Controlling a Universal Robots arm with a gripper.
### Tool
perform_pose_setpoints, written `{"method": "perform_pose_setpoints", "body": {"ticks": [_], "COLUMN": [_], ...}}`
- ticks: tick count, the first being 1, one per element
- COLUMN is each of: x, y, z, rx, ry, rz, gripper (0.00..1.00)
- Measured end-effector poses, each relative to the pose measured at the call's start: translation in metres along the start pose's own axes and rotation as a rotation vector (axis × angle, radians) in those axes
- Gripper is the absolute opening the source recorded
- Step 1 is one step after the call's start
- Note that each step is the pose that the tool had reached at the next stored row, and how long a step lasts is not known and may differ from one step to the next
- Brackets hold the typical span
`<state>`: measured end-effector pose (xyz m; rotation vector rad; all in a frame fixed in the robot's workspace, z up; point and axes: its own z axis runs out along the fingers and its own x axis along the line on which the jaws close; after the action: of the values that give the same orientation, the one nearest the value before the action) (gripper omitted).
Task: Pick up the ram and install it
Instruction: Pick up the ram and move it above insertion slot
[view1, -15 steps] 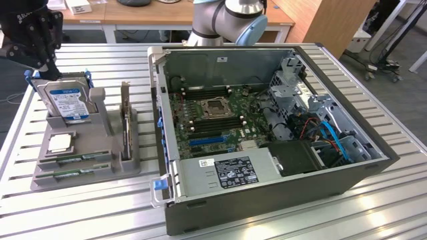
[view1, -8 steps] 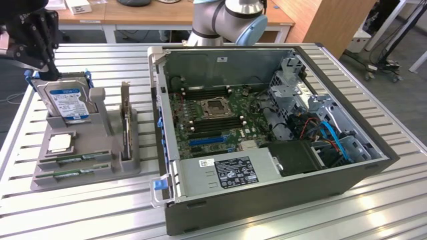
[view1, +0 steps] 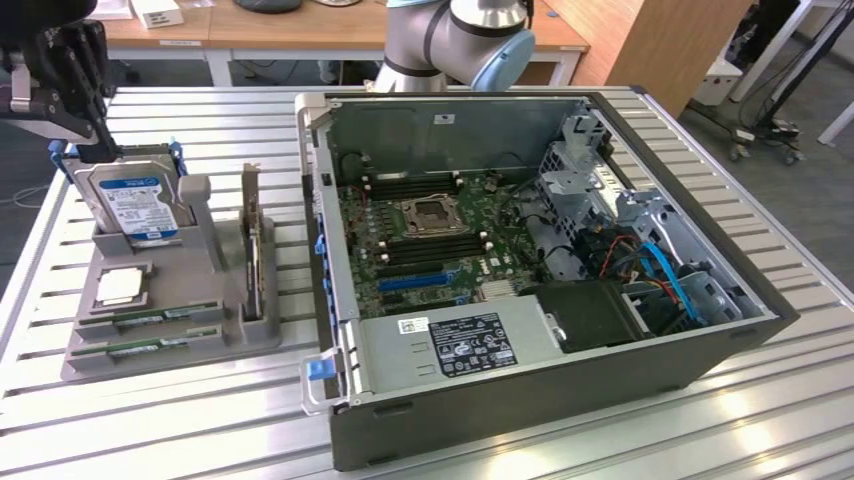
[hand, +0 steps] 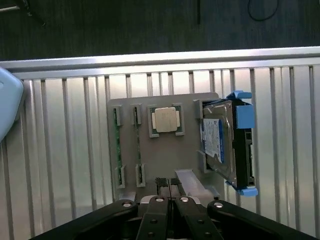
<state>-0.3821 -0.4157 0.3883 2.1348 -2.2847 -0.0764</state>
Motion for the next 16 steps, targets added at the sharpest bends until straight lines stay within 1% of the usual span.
{"method": "perform_pose_setpoints", "body": {"ticks": [16], "x": [0.0000], "y": [0.0000], "z": [0.0003], "rx": [-0.0002], "ry": [0.0004], "rz": [-0.008], "gripper": [0.10]}}
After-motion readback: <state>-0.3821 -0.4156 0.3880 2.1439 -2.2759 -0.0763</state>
